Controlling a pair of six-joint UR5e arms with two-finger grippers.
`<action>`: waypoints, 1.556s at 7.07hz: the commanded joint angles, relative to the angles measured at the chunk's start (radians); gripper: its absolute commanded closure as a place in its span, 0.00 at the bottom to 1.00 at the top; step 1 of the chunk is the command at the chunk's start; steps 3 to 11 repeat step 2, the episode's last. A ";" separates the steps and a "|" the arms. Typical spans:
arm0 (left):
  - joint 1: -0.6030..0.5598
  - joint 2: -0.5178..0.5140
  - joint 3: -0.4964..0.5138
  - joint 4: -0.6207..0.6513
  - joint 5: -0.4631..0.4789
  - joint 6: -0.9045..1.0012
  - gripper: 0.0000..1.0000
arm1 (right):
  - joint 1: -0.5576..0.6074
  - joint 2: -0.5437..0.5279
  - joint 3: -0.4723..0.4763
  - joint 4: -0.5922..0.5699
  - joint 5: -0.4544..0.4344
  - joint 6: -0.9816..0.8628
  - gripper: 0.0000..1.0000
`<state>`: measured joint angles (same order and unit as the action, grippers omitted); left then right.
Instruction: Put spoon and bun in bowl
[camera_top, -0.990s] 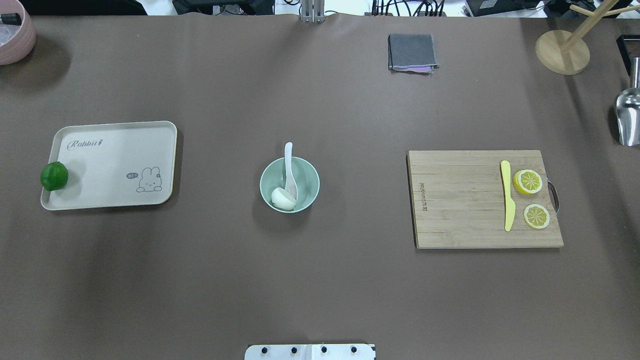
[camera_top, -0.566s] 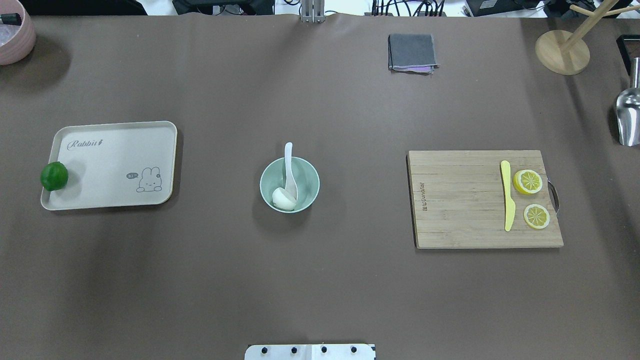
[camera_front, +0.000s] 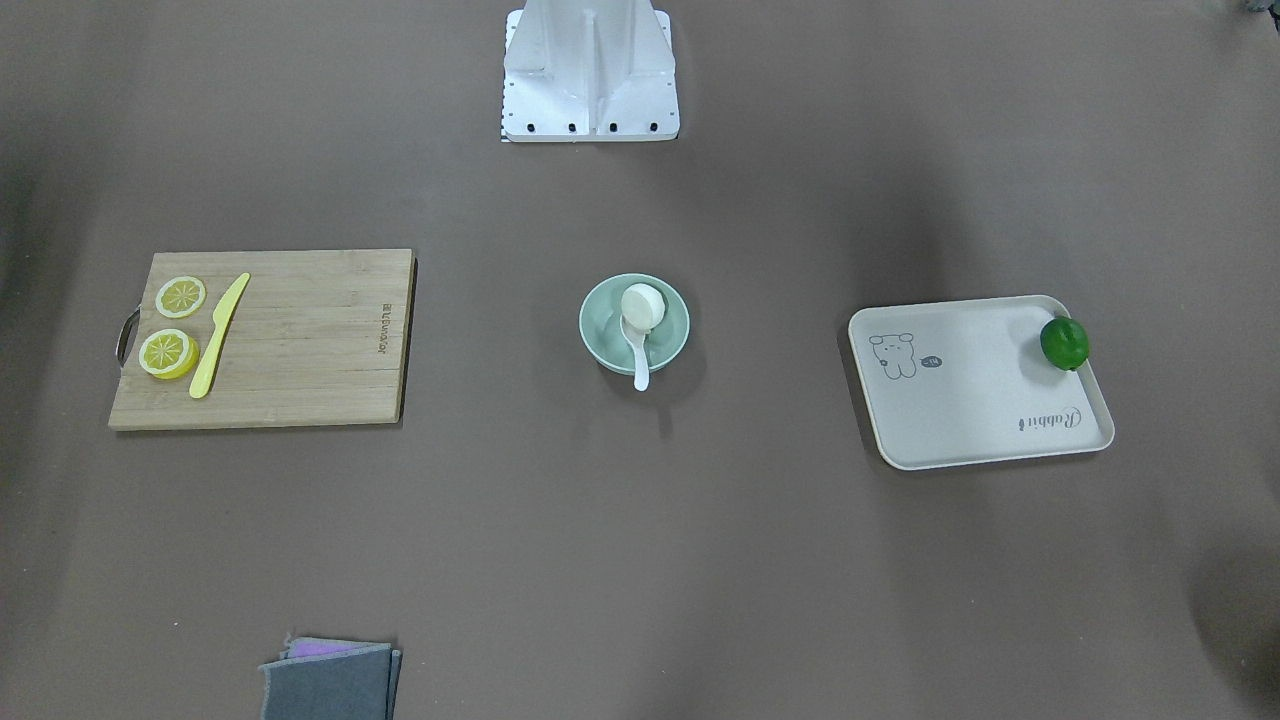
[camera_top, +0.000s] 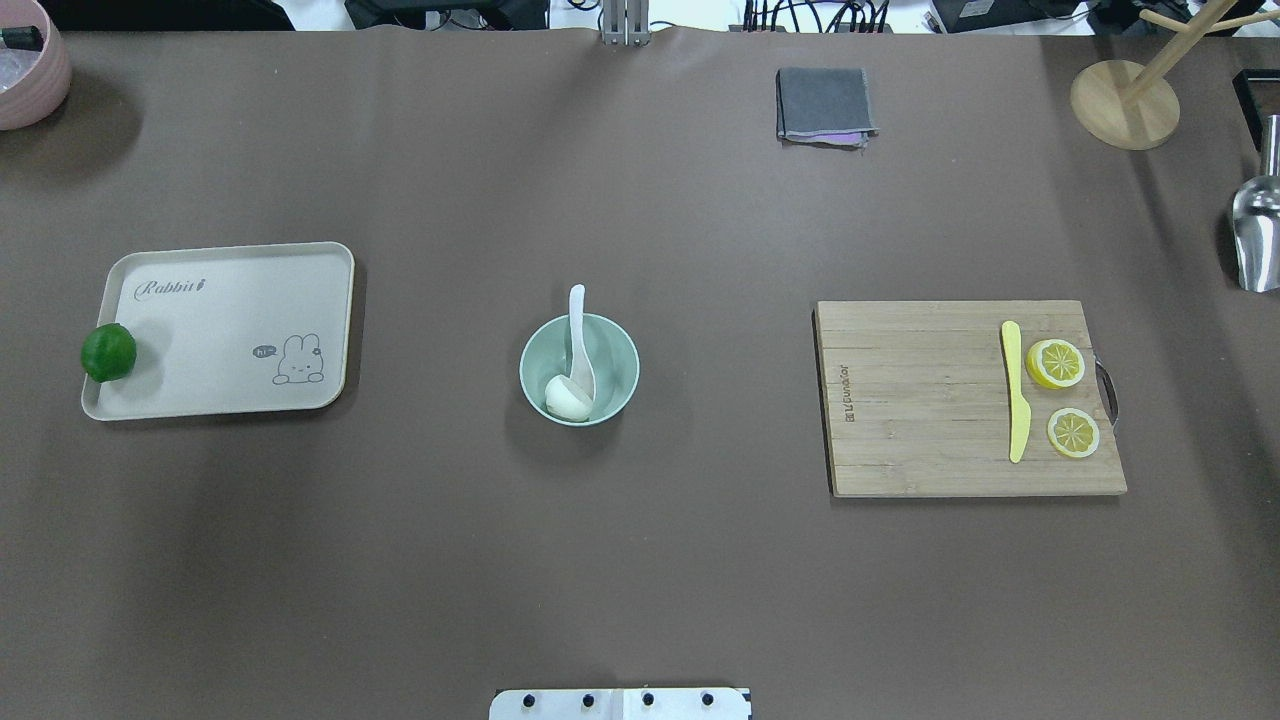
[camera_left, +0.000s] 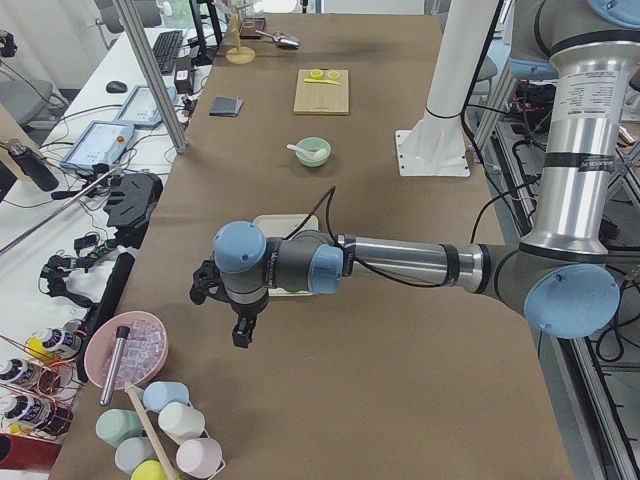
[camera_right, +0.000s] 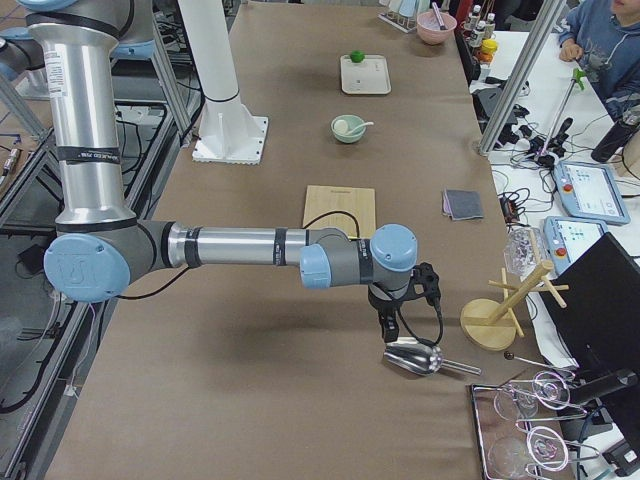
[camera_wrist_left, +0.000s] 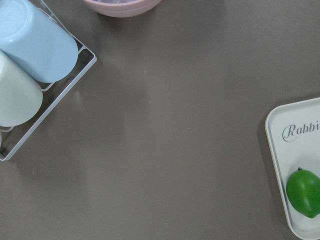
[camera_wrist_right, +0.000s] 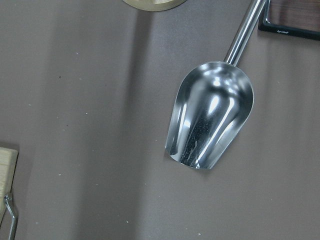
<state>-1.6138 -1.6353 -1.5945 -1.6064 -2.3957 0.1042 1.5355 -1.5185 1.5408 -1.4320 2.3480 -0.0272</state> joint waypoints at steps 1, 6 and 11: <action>0.000 0.008 -0.025 -0.003 0.001 0.000 0.03 | 0.000 -0.003 0.001 0.005 0.001 0.001 0.00; 0.000 0.008 -0.027 -0.004 0.000 0.008 0.03 | 0.000 -0.017 0.016 0.007 0.002 0.000 0.00; 0.000 0.008 -0.027 -0.004 0.000 0.008 0.03 | 0.000 -0.017 0.016 0.007 0.002 0.000 0.00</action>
